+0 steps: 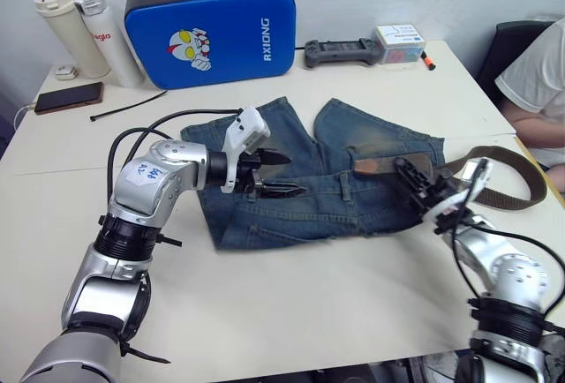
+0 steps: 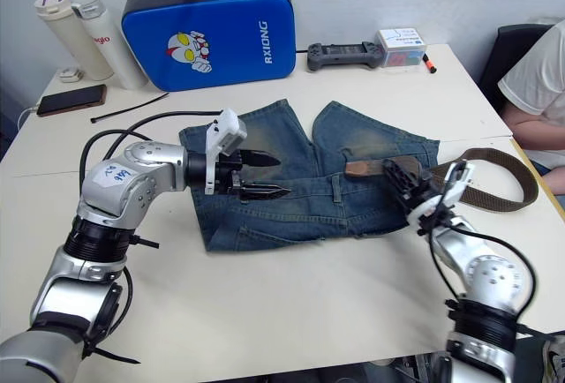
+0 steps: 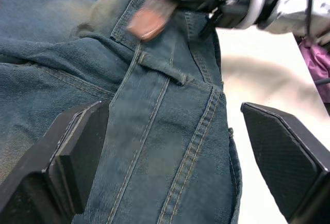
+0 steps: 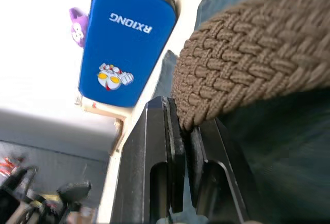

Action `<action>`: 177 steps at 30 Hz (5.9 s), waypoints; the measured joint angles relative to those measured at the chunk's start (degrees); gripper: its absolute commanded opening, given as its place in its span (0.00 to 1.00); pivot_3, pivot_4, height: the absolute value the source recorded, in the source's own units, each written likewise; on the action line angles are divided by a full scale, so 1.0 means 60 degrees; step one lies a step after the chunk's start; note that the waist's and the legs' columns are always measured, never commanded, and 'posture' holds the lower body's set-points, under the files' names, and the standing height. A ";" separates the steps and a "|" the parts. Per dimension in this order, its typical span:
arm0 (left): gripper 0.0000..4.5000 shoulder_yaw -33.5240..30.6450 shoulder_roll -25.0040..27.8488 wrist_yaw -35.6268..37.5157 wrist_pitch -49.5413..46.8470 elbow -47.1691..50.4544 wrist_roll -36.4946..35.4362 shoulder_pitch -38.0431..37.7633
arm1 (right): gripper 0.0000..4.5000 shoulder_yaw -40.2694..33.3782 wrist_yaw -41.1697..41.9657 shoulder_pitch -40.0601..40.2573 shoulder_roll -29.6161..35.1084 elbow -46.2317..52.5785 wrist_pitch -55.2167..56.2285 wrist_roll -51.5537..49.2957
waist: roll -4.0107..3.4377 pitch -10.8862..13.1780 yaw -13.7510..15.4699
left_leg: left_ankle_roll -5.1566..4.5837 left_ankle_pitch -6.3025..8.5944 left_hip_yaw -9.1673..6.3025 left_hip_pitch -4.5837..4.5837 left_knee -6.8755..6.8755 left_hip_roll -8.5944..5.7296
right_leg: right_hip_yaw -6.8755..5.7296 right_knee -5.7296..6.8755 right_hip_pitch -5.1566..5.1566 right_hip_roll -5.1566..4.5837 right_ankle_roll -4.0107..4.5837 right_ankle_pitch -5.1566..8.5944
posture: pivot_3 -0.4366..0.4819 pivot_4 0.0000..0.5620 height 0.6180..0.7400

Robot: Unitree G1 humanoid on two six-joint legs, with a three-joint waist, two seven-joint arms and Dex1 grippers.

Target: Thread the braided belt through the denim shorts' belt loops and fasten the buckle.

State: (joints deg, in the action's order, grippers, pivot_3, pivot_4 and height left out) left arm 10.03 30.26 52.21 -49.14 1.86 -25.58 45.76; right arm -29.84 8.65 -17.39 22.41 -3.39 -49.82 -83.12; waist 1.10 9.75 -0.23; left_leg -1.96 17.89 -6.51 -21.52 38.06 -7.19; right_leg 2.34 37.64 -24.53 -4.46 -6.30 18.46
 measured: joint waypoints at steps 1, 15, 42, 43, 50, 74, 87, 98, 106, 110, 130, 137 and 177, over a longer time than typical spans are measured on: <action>1.00 0.0018 -0.0023 0.0000 0.0012 -0.0001 0.0010 -0.0015 | 0.01 -0.0052 -0.0038 0.0068 0.0064 0.0026 -0.0124 -0.0125 | 0.0000 0.0000 -0.0006 | 0.0001 0.0000 0.0004 0.0001 0.0000 0.0001 | 0.0003 -0.0005 -0.0002 0.0001 0.0000 0.0000 | 0.48 0.27 1.00; 1.00 0.0100 -0.0052 0.0080 0.0151 -0.0007 0.0057 -0.0013 | 0.01 0.0939 0.0204 0.0261 -0.0440 0.0199 -0.0096 0.0900 | -0.0012 0.0004 0.0014 | 0.0002 -0.0001 0.0011 0.0001 -0.0001 0.0000 | 0.0011 0.0000 -0.0007 0.0001 0.0000 0.0000 | 0.48 0.27 1.00; 1.00 0.0106 0.0023 0.0087 0.0152 -0.0001 0.0059 -0.0047 | 0.01 0.0794 0.1372 0.0473 -0.0473 0.0356 0.0164 0.2156 | -0.0012 0.0004 -0.0011 | 0.0003 -0.0002 0.0008 0.0003 -0.0004 0.0004 | 0.0009 -0.0002 -0.0010 0.0006 0.0000 0.0000 | 0.48 0.27 1.00; 1.00 0.0106 0.0023 0.0087 0.0152 -0.0001 0.0060 -0.0046 | 0.01 0.0788 0.1314 0.0479 -0.0552 0.0403 0.0146 0.2135 | -0.0012 0.0004 -0.0014 | 0.0004 -0.0002 0.0009 0.0003 -0.0004 0.0004 | 0.0011 -0.0003 -0.0010 0.0006 0.0000 0.0000 | 0.48 0.27 1.00; 1.00 0.0108 0.0022 0.0084 0.0154 -0.0002 0.0063 -0.0047 | 0.01 0.0608 0.0641 0.0380 -0.1121 0.0490 -0.0127 0.1582 | -0.0012 0.0004 -0.0034 | 0.0004 -0.0002 0.0008 0.0007 -0.0006 0.0005 | 0.0011 -0.0002 -0.0009 0.0007 0.0001 0.0000 | 0.48 0.27 1.00; 1.00 0.0114 0.0017 0.0084 0.0155 -0.0002 0.0134 -0.0047 | 0.01 0.0655 0.0523 0.0402 -0.1092 0.0494 -0.0420 0.1311 | -0.0012 0.0004 -0.0010 | 0.0004 -0.0002 0.0007 0.0008 -0.0007 0.0005 | 0.0010 -0.0004 -0.0007 0.0006 0.0000 0.0000 | 0.48 0.27 1.00; 1.00 0.0195 0.0015 0.0084 0.0197 -0.0002 0.0197 -0.0125 | 0.01 0.1841 0.0195 0.0675 -0.2515 0.1500 0.0113 0.2147 | 0.0020 -0.0017 -0.0291 | 0.0028 0.0014 -0.0005 0.0070 -0.0025 0.0011 | 0.0014 0.0014 -0.0003 0.0028 0.0006 -0.0003 | 0.48 0.27 1.00; 1.00 0.0194 0.0020 0.0064 0.0192 0.0050 0.0197 -0.0243 | 0.01 0.2844 -0.1300 -0.0408 -0.3025 0.1487 0.0248 0.3635 | 0.0029 -0.0023 -0.0334 | 0.0043 0.0021 -0.0008 0.0080 -0.0024 0.0025 | 0.0031 0.0011 -0.0022 0.0059 0.0044 -0.0025 | 0.48 0.27 1.00; 1.00 0.0192 0.0023 -0.0001 0.0192 0.0146 0.0198 -0.0271 | 0.01 0.3360 -0.1214 -0.0748 -0.3439 0.1457 -0.0050 0.3984 | 0.0028 -0.0022 -0.0438 | 0.0049 0.0024 -0.0007 0.0066 -0.0037 0.0031 | 0.0040 0.0014 -0.0054 0.0070 0.0046 -0.0025 | 0.48 0.27 1.00; 1.00 0.0195 0.0019 -0.0004 0.0217 0.0145 0.0208 -0.0299 | 0.01 0.3334 -0.1393 -0.0685 -0.3463 0.1647 -0.0350 0.3844 | 0.0027 -0.0021 -0.0422 | 0.0048 0.0024 -0.0008 0.0048 -0.0038 0.0031 | 0.0039 0.0017 -0.0073 0.0069 0.0046 -0.0026 | 0.48 0.27 1.00; 1.00 0.0382 -0.0112 0.0266 0.0608 -0.0097 0.0386 -0.0222 | 0.58 0.1332 -0.4479 0.0548 -0.3756 0.3031 0.0389 0.0119 | 0.0014 -0.0013 -0.0230 | 0.0046 0.0024 -0.0011 0.0038 -0.0041 0.0016 | 0.0041 0.0013 -0.0080 0.0058 0.0047 -0.0026 | 0.48 0.27 1.00; 1.00 0.0395 -0.0138 0.0434 0.0692 -0.0256 0.0505 -0.0167 | 0.17 0.1432 -0.4938 0.0536 -0.3721 0.3009 0.1176 -0.0586 | 0.0011 -0.0011 -0.0221 | 0.0046 0.0024 -0.0007 0.0037 -0.0042 0.0016 | 0.0043 0.0011 -0.0082 0.0057 0.0047 -0.0026 | 0.48 0.27 1.00; 1.00 0.0005 0.1031 0.0816 0.0969 -0.0505 0.0720 -0.0239 | 0.99 0.3970 -0.2162 -0.0329 0.2441 0.5001 -0.2366 -0.0393 | -0.0017 0.0008 -0.0217 | 0.0033 0.0030 0.0001 -0.0002 -0.0022 0.0009 | 0.0045 0.0004 -0.0116 0.0052 0.0047 -0.0026 | 0.48 0.27 1.00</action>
State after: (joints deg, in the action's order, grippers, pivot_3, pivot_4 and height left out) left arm 10.06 36.44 57.10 -43.33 -1.17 -21.26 44.32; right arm -6.02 -4.32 -19.36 37.06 26.62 -64.02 -85.48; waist 1.00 9.80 -1.54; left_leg -1.76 18.07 -6.50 -21.53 37.92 -7.14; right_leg 2.61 37.67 -25.23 -4.15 -6.02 18.30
